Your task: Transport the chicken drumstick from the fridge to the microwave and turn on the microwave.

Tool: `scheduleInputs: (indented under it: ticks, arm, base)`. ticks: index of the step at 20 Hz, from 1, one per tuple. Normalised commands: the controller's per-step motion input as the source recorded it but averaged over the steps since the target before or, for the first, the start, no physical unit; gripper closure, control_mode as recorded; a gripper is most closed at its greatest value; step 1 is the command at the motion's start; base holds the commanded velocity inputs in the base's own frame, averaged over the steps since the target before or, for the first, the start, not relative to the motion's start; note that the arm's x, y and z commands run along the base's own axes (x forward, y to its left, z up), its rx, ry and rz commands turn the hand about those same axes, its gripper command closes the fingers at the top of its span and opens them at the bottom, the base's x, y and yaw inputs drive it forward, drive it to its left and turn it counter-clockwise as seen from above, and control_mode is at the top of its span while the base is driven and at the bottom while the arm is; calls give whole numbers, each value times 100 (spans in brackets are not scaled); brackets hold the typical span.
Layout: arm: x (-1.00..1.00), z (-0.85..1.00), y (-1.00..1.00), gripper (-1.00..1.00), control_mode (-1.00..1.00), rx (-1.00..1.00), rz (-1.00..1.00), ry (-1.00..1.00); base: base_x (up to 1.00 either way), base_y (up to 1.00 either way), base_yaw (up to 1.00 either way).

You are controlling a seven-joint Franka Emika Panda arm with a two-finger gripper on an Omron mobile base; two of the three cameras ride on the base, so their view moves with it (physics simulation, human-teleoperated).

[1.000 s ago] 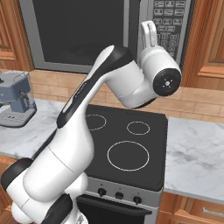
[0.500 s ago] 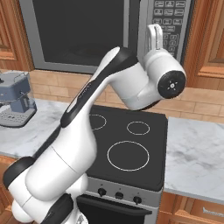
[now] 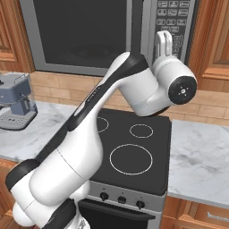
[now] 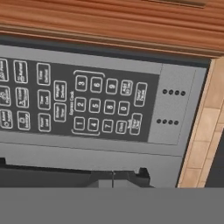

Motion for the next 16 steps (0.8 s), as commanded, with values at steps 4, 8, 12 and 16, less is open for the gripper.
scheduleInputs:
  ticks: [4, 8, 12, 16]
  arm:
    - [6, -6, -16, 100, -100, 0, 0, 5]
    - [6, -6, -16, 100, -100, 0, 0, 5]
    - [9, -5, -14, 100, -100, 1, 0, 5]
    - [16, -7, -11, 100, -100, 1, 0, 1]
  base:
    - [0, 0, 0]
    - [0, 0, 0]
    - [0, 0, 0]
    - [0, 0, 0]
